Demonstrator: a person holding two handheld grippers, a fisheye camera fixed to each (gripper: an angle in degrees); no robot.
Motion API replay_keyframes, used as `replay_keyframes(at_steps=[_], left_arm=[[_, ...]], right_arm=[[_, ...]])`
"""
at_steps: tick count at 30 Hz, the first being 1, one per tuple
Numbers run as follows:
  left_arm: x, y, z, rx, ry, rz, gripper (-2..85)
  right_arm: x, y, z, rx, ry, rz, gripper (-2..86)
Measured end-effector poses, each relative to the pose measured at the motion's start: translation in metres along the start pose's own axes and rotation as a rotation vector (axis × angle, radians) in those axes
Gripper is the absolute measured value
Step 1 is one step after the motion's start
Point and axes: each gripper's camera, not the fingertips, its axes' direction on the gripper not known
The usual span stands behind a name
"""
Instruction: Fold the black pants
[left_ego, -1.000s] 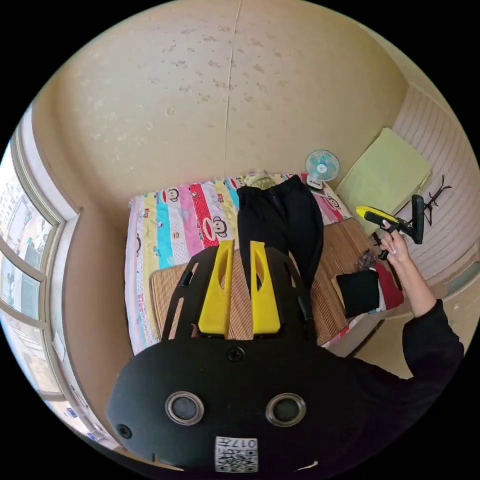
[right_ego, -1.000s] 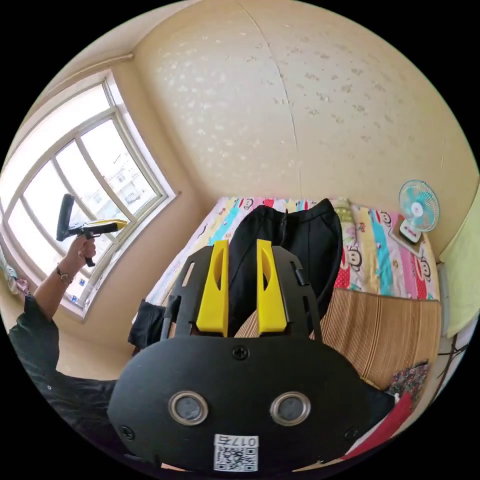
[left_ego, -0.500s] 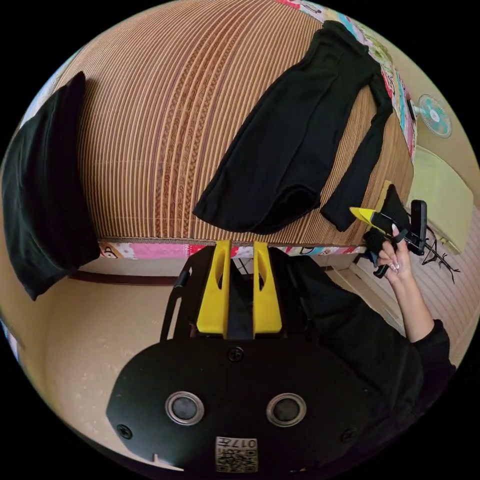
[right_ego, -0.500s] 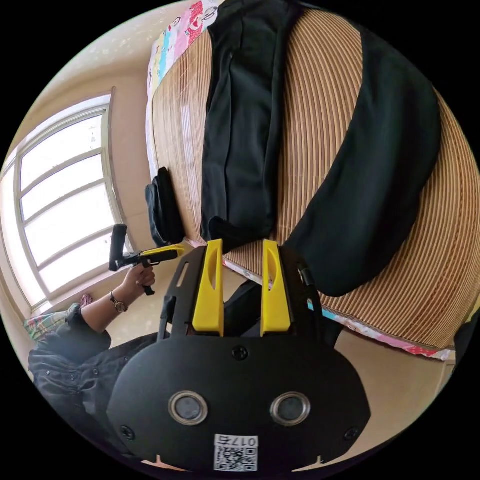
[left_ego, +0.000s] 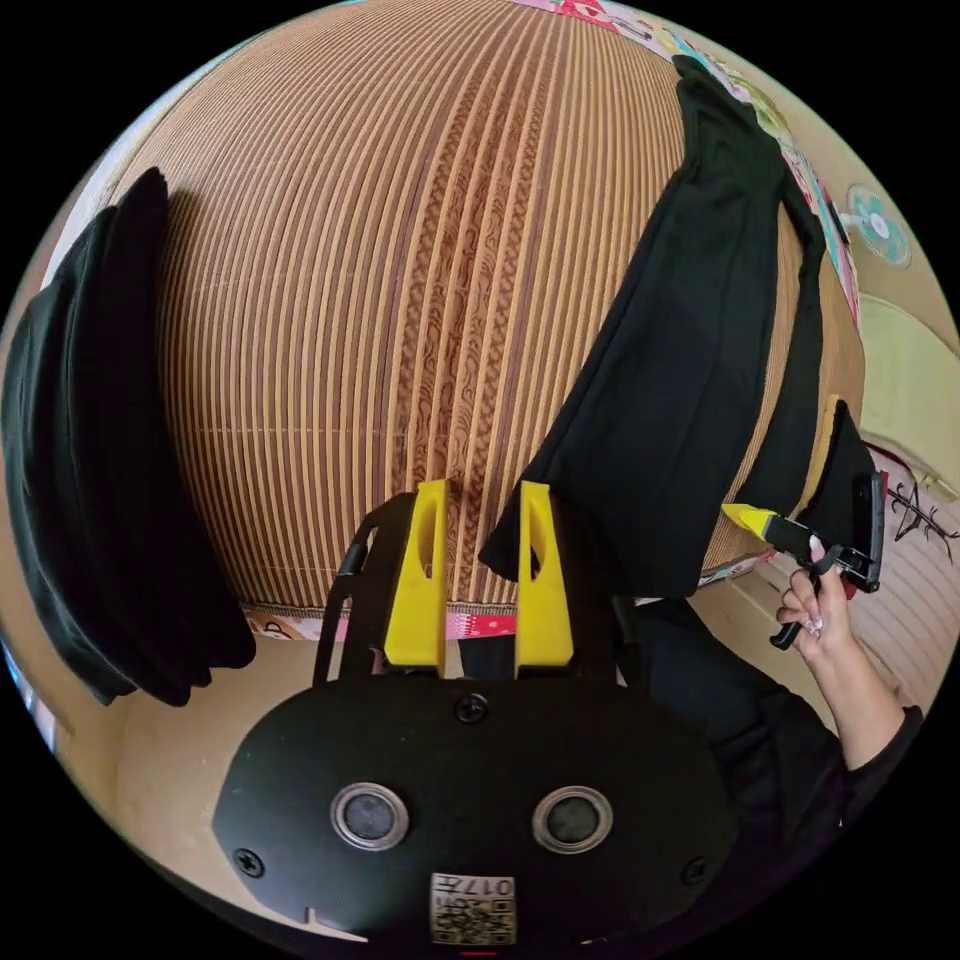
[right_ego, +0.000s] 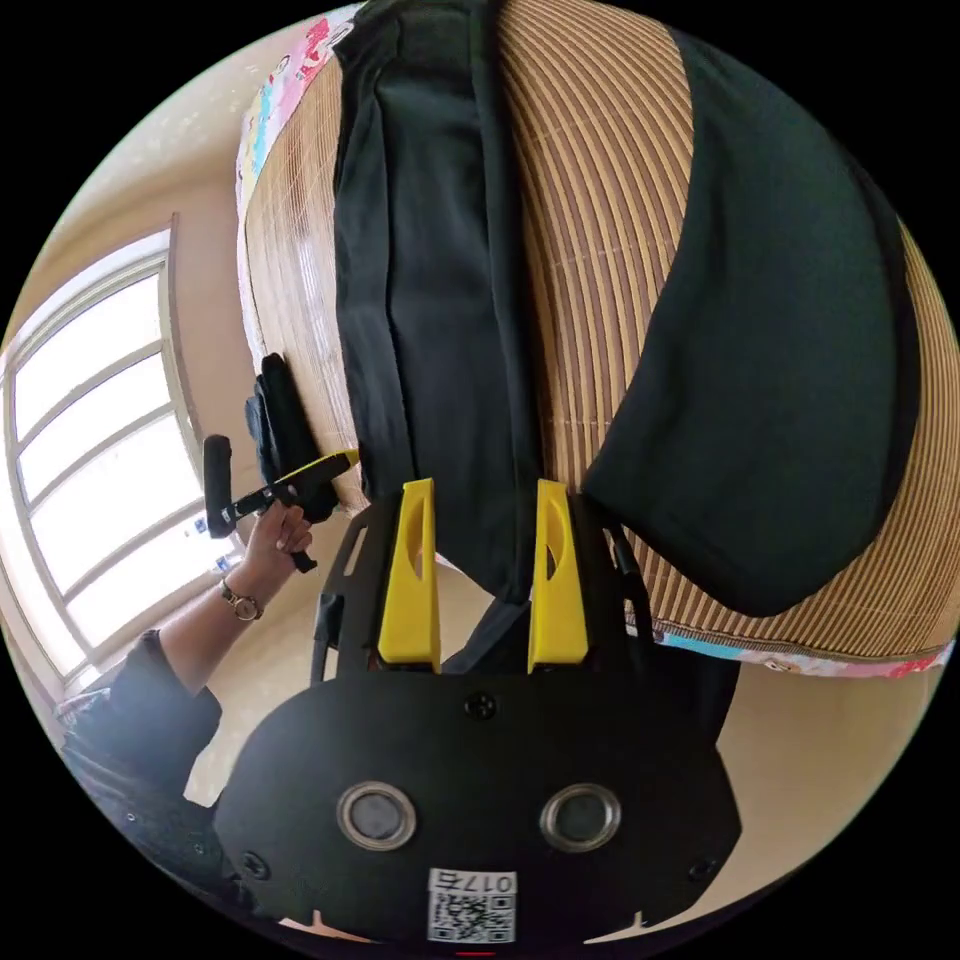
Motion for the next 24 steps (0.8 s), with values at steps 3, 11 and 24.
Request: replay_keyframes(at_steps=[3, 11, 24], left_arm=[[-0.011, 0.019, -0.011, 0.065, -0.071, 0.037, 4.1], [-0.072, 0.067, -0.004, -0.128, 0.017, 0.140, -0.5], [-0.215, 0.156, 0.019, -0.485, -0.219, 0.345, -0.5]], right_arm=[[-0.016, 0.007, 0.037, -0.131, 0.073, 0.004, 11.3], [-0.010, 0.039, 0.034, 0.016, 0.004, 0.246, 3.9], [-0.015, 0.137, 0.022, 0.207, -0.149, 0.112, 1.6]])
